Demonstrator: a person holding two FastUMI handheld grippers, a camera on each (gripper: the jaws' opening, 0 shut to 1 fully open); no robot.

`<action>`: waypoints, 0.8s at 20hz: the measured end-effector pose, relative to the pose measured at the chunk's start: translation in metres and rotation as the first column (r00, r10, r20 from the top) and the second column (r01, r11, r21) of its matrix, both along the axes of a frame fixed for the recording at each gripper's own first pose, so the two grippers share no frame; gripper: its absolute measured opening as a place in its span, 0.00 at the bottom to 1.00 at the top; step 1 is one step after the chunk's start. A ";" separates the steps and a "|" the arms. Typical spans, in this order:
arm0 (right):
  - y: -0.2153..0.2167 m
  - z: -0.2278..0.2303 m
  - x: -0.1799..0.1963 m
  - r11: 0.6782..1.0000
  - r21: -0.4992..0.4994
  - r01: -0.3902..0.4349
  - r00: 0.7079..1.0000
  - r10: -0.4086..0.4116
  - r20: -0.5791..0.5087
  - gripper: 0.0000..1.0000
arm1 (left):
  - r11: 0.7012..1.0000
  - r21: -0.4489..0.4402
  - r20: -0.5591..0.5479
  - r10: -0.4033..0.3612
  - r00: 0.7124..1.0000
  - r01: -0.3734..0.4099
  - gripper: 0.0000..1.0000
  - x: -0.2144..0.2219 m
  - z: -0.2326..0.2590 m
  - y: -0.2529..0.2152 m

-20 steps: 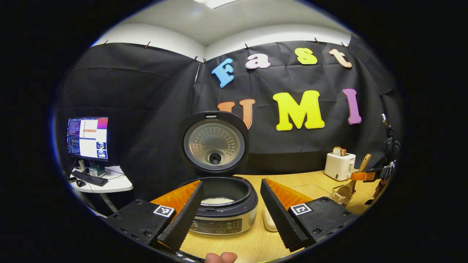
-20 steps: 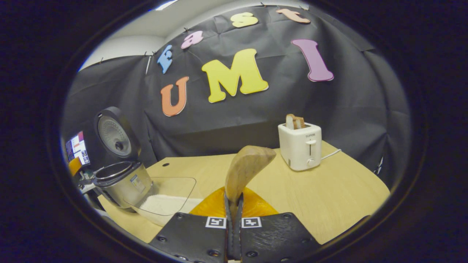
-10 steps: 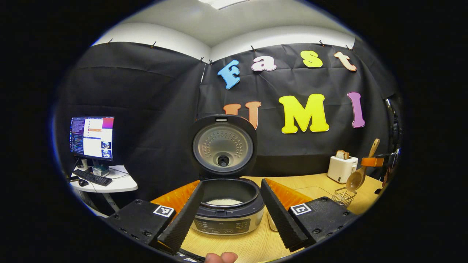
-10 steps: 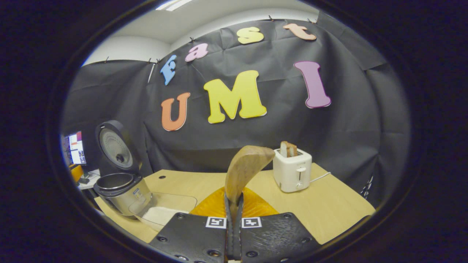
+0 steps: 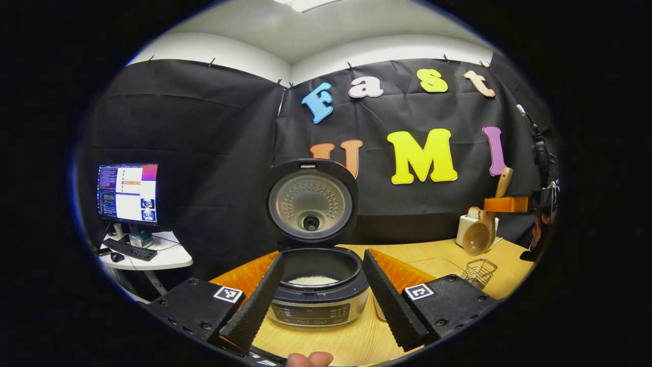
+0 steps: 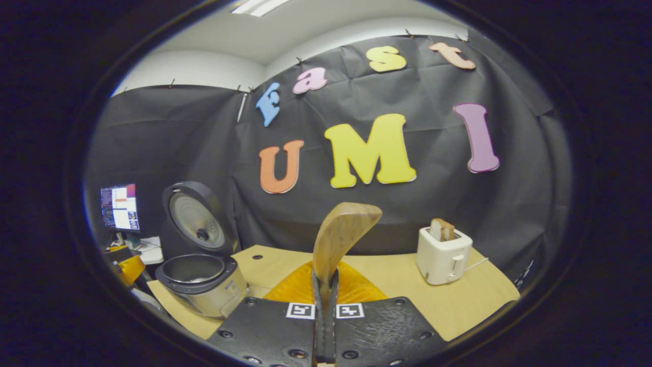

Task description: Close the left gripper, press the button to open the rice cooker; take a wooden spoon from the chopstick holder with the right hand, scoop a spoonful of rice and pour it into the rice cooker, then put the wooden spoon back into the chopstick holder.

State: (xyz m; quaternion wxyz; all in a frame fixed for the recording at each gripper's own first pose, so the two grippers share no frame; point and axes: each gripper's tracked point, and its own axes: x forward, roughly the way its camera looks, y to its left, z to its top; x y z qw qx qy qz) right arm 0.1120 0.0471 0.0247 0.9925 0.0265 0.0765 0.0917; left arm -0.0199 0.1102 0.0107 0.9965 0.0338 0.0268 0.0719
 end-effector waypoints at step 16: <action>0.084 -0.109 0.043 0.968 -0.228 -0.103 0.970 0.047 -0.239 0.00 | 0.997 0.075 0.002 -0.008 1.000 0.008 0.99 0.000 -0.003 0.018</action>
